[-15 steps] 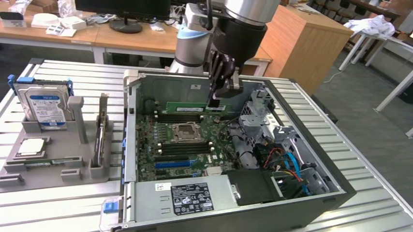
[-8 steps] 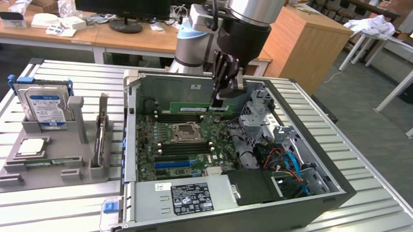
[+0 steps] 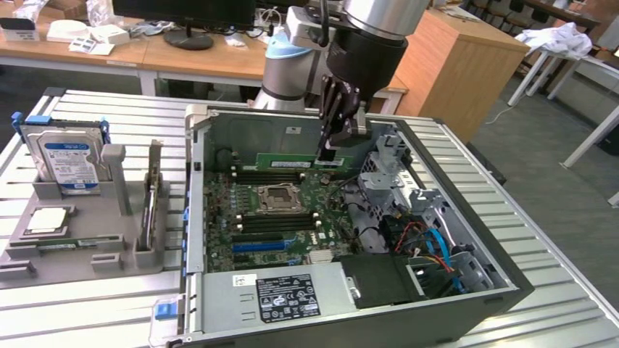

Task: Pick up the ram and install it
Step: 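Pick up the ram and move it above insertion slot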

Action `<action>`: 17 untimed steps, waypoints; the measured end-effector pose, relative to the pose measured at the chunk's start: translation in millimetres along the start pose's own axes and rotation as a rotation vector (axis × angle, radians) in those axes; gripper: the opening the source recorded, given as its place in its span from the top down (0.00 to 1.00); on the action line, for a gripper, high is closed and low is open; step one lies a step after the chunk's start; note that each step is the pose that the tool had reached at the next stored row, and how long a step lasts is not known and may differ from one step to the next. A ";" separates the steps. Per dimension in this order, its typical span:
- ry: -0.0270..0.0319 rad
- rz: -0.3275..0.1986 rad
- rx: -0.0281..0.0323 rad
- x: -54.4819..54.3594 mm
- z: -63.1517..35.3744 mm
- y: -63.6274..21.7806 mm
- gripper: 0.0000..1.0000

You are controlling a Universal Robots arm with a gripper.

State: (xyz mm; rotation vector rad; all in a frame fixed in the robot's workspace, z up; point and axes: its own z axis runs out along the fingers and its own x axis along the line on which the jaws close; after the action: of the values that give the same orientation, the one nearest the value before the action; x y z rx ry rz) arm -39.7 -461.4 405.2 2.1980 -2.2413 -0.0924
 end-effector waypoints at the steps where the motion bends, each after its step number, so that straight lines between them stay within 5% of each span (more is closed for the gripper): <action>1: 0.0000 0.000 0.0001 -0.5 0.1 -0.1 0.89; 17: 0.0000 0.000 0.0001 -21.2 1.9 0.4 0.89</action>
State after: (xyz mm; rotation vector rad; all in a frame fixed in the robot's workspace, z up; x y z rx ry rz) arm -39.7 -440.1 404.2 2.1980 -2.2414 -0.0924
